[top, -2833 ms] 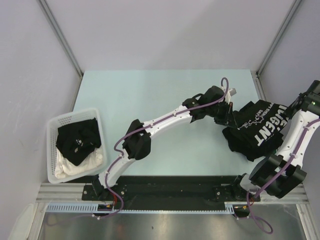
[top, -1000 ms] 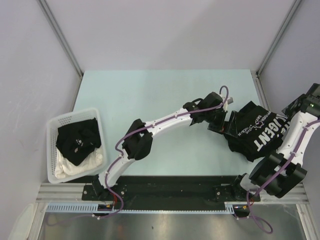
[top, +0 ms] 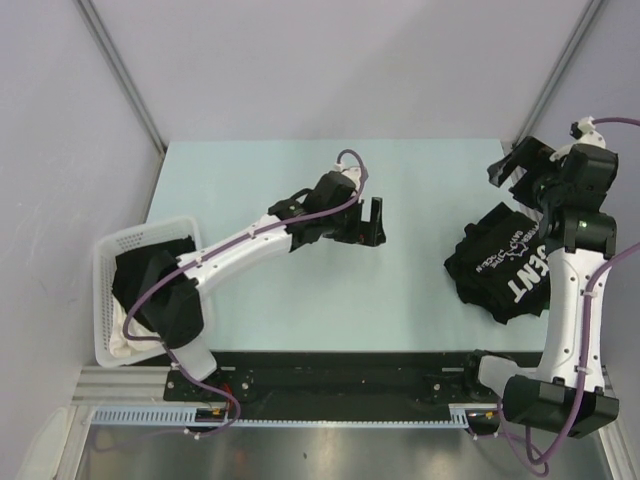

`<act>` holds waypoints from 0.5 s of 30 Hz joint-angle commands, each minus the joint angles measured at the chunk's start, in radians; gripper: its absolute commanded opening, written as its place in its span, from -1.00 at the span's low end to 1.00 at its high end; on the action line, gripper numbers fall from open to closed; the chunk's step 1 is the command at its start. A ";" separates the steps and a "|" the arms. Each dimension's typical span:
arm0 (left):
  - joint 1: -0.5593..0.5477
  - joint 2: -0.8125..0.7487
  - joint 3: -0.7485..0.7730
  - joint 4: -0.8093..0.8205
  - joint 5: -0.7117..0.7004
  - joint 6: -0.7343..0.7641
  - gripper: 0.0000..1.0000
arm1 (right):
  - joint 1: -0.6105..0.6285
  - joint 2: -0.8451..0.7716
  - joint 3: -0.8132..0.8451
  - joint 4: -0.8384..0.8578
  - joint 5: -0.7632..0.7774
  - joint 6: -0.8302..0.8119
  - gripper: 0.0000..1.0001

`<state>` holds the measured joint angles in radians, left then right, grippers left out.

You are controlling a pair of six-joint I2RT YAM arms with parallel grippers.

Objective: Fold and stack the t-shirts
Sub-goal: Neatly place the folded tshirt to the corner

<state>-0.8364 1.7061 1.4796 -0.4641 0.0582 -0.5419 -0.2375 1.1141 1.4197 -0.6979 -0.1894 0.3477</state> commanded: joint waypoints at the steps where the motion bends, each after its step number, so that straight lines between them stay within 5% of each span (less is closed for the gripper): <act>1: 0.025 -0.112 -0.125 0.099 0.008 -0.010 0.99 | 0.096 -0.016 0.033 -0.018 -0.026 0.025 0.99; 15: 0.152 -0.302 -0.125 -0.102 0.026 0.102 0.99 | 0.684 0.084 0.117 -0.166 0.439 0.106 0.99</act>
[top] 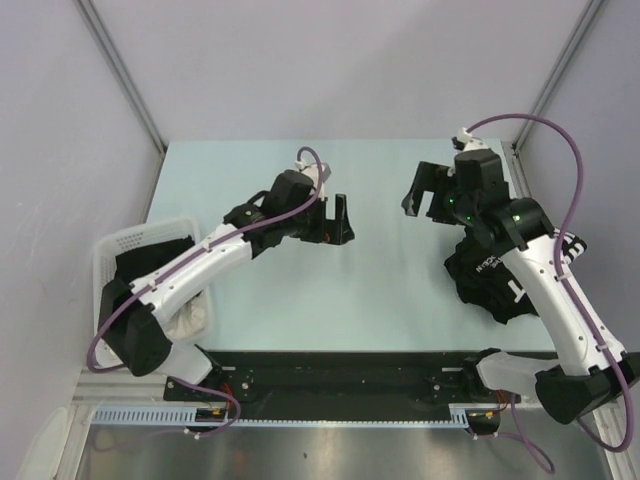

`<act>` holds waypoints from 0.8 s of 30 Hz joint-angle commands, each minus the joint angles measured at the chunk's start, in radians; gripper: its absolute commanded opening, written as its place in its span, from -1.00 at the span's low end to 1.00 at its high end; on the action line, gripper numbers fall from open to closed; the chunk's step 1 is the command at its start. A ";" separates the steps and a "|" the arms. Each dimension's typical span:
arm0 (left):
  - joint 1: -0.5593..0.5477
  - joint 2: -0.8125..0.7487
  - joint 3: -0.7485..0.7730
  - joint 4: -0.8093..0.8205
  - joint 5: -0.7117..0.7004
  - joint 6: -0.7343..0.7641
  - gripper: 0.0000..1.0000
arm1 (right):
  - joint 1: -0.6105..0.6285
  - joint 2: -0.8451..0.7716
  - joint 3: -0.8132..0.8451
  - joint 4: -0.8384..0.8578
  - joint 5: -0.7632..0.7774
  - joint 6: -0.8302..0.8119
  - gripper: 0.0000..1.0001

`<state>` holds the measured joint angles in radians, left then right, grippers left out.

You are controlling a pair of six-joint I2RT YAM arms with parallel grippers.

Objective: Fold and stack the t-shirts
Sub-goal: Neatly place the folded tshirt to the corner

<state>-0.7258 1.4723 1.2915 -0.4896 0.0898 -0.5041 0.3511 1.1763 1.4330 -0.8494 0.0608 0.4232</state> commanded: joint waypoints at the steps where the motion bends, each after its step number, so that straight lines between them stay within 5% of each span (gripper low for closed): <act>1: 0.051 -0.088 0.066 -0.086 -0.009 0.070 0.99 | 0.138 0.057 0.125 -0.022 0.215 0.026 1.00; 11: 0.154 -0.234 0.077 -0.182 -0.045 0.156 0.99 | 0.417 0.399 0.440 -0.128 0.476 -0.024 0.99; 24: 0.161 -0.303 0.008 -0.214 -0.124 0.114 0.99 | 0.480 0.572 0.629 -0.080 0.579 -0.152 0.99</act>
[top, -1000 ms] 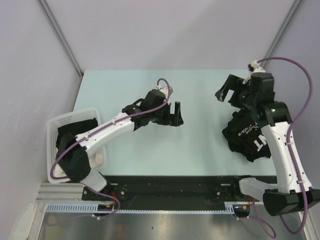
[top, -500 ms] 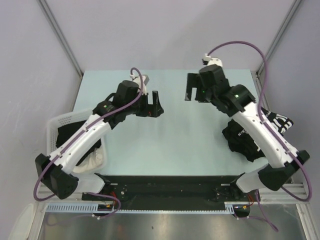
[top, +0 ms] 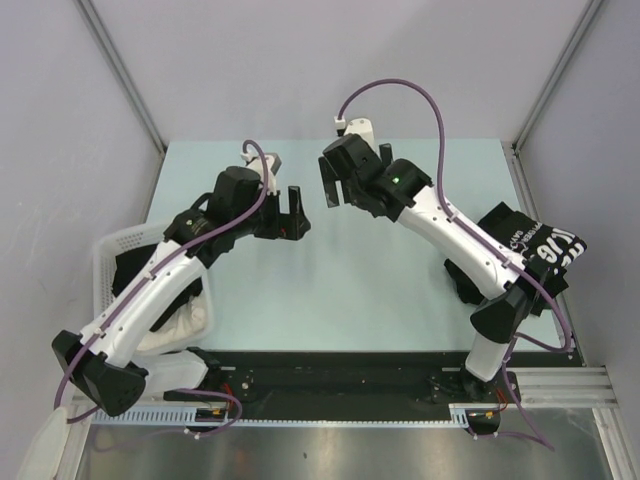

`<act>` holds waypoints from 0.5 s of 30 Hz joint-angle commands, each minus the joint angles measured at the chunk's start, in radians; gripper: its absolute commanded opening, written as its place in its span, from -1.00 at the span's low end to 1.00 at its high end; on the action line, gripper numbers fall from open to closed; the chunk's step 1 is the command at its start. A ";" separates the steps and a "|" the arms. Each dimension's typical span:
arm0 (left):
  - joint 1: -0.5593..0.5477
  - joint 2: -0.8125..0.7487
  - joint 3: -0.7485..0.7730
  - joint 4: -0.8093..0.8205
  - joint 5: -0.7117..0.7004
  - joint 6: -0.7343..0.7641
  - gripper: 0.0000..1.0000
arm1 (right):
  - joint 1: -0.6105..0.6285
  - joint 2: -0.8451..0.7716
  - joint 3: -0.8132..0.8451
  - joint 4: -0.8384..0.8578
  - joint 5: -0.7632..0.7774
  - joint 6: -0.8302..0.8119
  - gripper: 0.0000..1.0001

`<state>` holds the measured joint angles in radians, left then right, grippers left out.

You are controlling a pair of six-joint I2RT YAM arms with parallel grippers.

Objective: Fold and stack the t-shirts
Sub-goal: Neatly place the folded tshirt to the corner

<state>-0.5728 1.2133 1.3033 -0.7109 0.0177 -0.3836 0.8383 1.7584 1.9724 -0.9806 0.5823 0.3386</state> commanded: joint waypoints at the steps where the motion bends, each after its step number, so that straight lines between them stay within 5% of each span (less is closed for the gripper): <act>1: 0.007 -0.046 -0.003 0.005 -0.059 -0.006 0.99 | -0.010 -0.005 0.094 0.062 0.050 -0.094 0.99; 15: 0.017 -0.031 0.024 -0.007 -0.127 -0.003 0.99 | -0.005 0.171 0.339 0.106 -0.059 -0.168 1.00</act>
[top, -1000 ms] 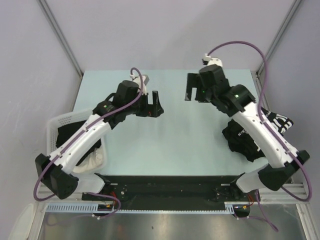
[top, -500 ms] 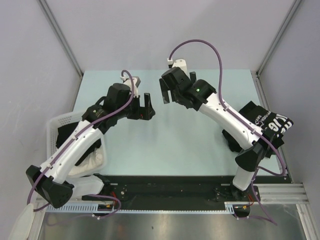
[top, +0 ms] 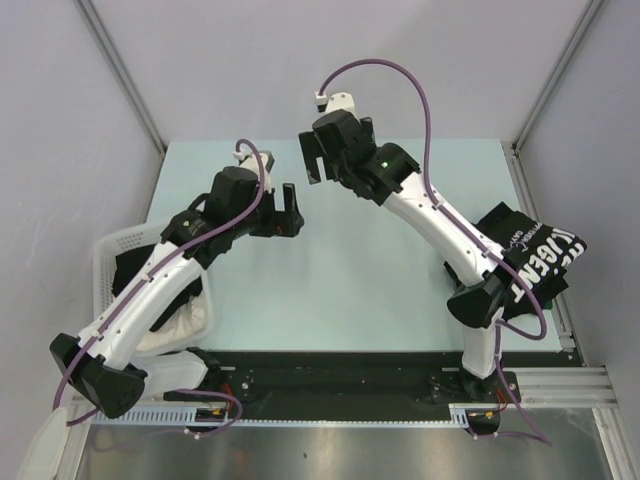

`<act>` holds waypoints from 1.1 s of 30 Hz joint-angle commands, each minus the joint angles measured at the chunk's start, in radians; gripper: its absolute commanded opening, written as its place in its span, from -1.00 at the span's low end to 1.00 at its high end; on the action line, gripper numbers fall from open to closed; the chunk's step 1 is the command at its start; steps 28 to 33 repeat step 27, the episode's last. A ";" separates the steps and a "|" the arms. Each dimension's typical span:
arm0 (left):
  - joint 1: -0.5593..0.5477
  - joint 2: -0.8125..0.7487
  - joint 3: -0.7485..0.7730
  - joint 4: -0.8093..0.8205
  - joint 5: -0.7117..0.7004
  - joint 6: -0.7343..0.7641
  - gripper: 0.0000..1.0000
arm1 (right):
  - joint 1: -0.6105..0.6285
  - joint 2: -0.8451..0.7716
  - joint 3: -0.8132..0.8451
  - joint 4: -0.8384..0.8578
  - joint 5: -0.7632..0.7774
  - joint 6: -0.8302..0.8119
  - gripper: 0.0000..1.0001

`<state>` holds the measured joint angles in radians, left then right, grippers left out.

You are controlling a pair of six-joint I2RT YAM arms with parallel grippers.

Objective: Fold and stack the t-shirts
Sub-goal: Neatly place the folded tshirt to the corner

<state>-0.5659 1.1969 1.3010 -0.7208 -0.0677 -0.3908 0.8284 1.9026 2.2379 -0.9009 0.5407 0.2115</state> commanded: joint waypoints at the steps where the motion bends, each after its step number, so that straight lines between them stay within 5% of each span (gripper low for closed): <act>1: 0.012 -0.017 0.030 0.001 -0.052 0.006 0.99 | 0.003 0.032 0.080 0.031 -0.022 -0.047 0.99; 10: 0.032 -0.043 0.061 -0.002 -0.155 0.030 0.99 | 0.005 0.065 0.124 0.097 -0.082 -0.075 0.99; 33: 0.037 -0.039 0.032 -0.025 -0.153 0.018 0.99 | 0.012 0.055 0.080 0.132 -0.091 -0.063 0.99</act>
